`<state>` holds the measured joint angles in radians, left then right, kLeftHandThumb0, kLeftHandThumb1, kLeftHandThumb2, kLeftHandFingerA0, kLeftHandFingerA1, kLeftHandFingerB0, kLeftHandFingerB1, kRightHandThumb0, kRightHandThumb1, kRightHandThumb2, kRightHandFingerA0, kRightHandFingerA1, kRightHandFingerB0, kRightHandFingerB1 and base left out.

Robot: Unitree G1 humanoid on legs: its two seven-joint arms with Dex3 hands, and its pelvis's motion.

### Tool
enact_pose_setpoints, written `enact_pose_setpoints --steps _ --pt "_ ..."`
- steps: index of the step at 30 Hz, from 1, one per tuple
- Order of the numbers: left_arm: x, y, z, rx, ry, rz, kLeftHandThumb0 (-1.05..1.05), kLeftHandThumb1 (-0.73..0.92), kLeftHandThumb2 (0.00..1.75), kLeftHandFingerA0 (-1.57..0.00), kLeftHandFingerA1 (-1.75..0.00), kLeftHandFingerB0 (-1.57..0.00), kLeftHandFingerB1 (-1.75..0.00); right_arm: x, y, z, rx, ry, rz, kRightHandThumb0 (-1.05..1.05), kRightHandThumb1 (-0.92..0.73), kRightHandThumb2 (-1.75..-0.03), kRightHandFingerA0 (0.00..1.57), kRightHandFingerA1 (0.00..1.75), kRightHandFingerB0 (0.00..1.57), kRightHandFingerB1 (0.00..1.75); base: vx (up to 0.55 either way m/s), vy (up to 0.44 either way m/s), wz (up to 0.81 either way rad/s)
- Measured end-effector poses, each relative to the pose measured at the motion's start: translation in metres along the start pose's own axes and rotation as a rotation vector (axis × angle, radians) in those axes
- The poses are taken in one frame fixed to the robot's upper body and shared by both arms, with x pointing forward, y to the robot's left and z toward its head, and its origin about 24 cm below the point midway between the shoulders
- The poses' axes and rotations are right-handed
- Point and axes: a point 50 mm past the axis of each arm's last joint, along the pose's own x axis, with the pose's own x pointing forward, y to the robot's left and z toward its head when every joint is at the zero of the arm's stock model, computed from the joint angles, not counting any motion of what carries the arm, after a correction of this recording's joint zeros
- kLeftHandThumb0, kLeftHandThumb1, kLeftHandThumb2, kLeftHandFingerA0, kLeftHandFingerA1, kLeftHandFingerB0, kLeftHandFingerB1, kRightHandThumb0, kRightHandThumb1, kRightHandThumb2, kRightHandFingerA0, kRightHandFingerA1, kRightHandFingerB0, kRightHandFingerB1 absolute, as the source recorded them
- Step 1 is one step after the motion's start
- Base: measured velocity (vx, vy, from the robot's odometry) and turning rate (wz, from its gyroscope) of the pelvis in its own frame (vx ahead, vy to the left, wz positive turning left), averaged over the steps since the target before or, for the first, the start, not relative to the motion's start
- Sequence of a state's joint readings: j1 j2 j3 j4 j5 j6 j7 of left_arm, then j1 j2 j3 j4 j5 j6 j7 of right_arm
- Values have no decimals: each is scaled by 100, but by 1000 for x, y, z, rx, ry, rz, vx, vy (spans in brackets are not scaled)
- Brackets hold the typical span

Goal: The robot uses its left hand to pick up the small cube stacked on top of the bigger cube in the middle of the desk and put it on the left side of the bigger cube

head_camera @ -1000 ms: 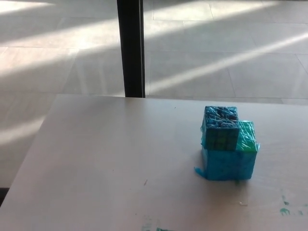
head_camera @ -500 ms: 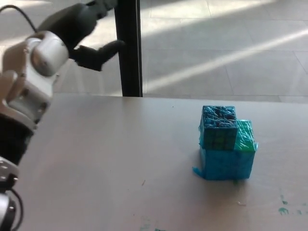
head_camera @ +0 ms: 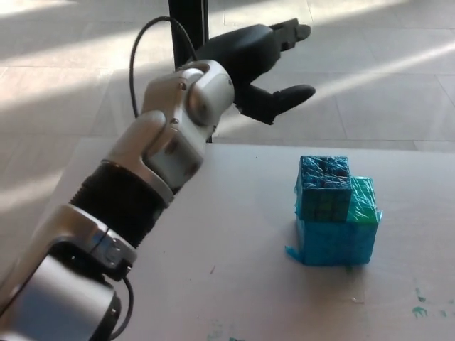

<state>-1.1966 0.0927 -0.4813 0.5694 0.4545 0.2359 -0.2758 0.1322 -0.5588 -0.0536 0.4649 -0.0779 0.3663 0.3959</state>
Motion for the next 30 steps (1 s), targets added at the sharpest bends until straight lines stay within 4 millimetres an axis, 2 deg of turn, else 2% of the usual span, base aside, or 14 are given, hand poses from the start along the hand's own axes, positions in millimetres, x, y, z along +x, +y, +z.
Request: enact_pose_setpoints --steps 2,3,4,7,11,15,17,20,21,24,27,28,29,30 --pt "3 -4 6 -4 -13 -11 -98 70 115 -5 -48 -16 -7 0 0 0 -1 -3 0 -44 -73 -62 55 57 51 40 0 0 0" --pt "4 -6 9 -6 -17 -17 -104 88 69 -7 -46 -1 -31 0 0 0 -1 -4 1 -45 -74 -62 55 57 51 39 0 0 0" --pt "4 -8 10 -9 -19 -21 -100 69 115 -4 -46 -17 -4 0 0 0 -1 -5 1 -45 -74 -62 54 56 50 39 0 0 0" --pt "6 -12 14 -23 -30 -35 -99 61 114 -5 -41 -8 -4 1 0 2 -5 -12 4 -45 -76 -63 55 55 49 39 0 0 0" --pt "6 -20 20 -44 -47 -80 -103 60 115 -2 -30 -1 0 0 -2 6 -23 -23 4 -45 -75 -62 54 56 49 40 0 0 0" --pt "7 -33 21 -44 -46 -148 -105 60 116 0 -22 0 0 -1 -4 8 -17 -30 -1 -45 -72 -62 56 58 52 40 0 0 0" --pt "6 -38 21 -36 -38 -178 -105 61 116 0 -26 0 0 0 -5 9 -12 -27 -4 -44 -71 -62 56 58 53 40 0 0 0" --pt "6 -45 23 -18 -28 -219 -105 61 115 0 -29 0 0 2 -8 8 0 -17 -8 -44 -72 -62 56 59 54 40 0 0 0" --pt "6 -46 23 -16 -23 -230 -105 59 115 -1 -42 -1 0 3 -8 7 3 -17 -8 -45 -71 -62 57 59 55 40 0 0 0" --pt "7 -51 25 -10 -17 -267 -105 60 114 0 -49 -6 -2 5 -10 5 11 -10 -10 -45 -71 -62 56 58 55 40 0 0 0" --pt "7 -59 30 2 -15 -307 -105 60 114 0 -46 -7 -1 8 -12 4 21 -4 -12 -44 -72 -62 57 58 55 40 0 0 0" --pt "7 -62 31 6 -12 -323 -103 59 114 -8 -59 0 -5 9 -13 4 26 -2 -14 -43 -72 -61 57 57 55 40 0 0 0" --pt "7 -64 31 11 -11 -333 -105 80 70 -12 -56 0 -17 10 -14 4 29 -2 -16 -44 -72 -62 58 57 55 40 0 0 0" --pt "7 -67 32 23 -11 -349 -105 80 70 -12 -56 0 -17 11 -15 3 33 0 -17 -44 -72 -62 58 57 55 40 0 0 0"
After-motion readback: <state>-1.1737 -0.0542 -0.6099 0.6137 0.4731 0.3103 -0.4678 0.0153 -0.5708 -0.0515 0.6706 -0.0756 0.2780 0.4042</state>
